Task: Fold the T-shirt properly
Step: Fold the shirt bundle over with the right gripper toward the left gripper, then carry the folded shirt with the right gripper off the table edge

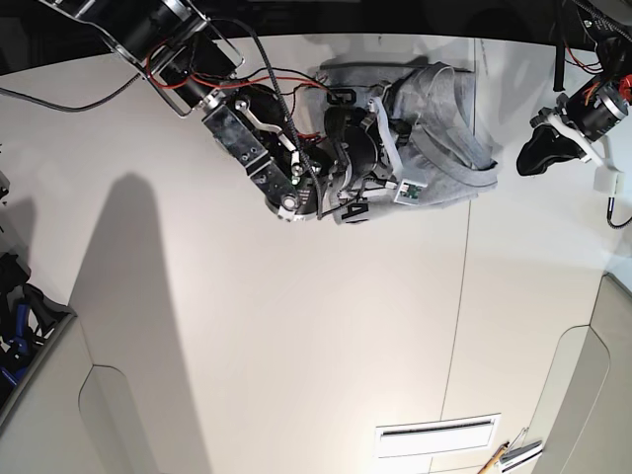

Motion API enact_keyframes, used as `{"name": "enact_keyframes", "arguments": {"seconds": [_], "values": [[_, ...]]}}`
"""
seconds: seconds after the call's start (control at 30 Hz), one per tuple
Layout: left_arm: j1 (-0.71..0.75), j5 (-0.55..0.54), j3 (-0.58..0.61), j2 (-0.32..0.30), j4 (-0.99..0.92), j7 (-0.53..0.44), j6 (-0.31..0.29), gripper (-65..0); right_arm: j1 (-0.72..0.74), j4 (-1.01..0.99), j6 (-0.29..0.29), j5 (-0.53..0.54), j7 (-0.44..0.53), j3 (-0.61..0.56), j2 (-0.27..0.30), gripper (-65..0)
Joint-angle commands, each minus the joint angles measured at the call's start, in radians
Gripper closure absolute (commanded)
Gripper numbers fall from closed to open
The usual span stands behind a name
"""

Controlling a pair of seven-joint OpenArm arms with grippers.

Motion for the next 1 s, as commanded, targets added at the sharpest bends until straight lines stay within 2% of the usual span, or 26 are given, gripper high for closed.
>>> {"name": "enact_keyframes", "arguments": {"seconds": [0.0,0.1,0.17,0.23,0.43,0.6,0.77,0.97], "values": [[-0.005,-0.022,-0.006,-0.014,0.015,-0.015,-0.015,0.0,0.001,-0.035,-0.032,-0.064,-0.039,0.005,0.001,0.0],[-0.005,-0.022,-0.006,-0.013,0.015,-0.015,-0.015,0.0,-0.029,-0.054,-0.111,-0.113,-0.038,0.095,0.01,0.0],[-0.005,-0.023,-0.006,-0.013,0.015,-0.015,-0.015,0.0,-0.055,-0.042,-0.179,-0.142,-0.039,0.211,0.017,0.0],[-0.005,-0.022,-0.006,-0.013,0.015,-0.015,-0.015,0.0,-0.081,-0.023,-0.211,-0.154,-0.039,0.354,0.025,0.0],[-0.005,-0.023,-0.006,-0.014,0.015,-0.015,-0.016,0.0,-0.17,0.057,-0.218,-0.136,-0.047,0.804,0.069,0.0],[-0.005,-0.027,-0.006,-0.014,0.015,-0.015,-0.016,0.0,-0.26,0.139,-0.218,-0.066,-0.069,1.108,0.13,0.0],[-0.005,-0.03,-0.006,-0.014,0.015,-0.015,-0.016,0.0,-0.369,0.229,-0.216,-0.005,-0.071,1.358,0.159,0.0],[-0.005,-0.032,-0.006,-0.014,0.015,-0.015,-0.016,0.0,-0.431,0.283,-0.213,0.084,-0.058,1.562,0.166,0.0]]}}
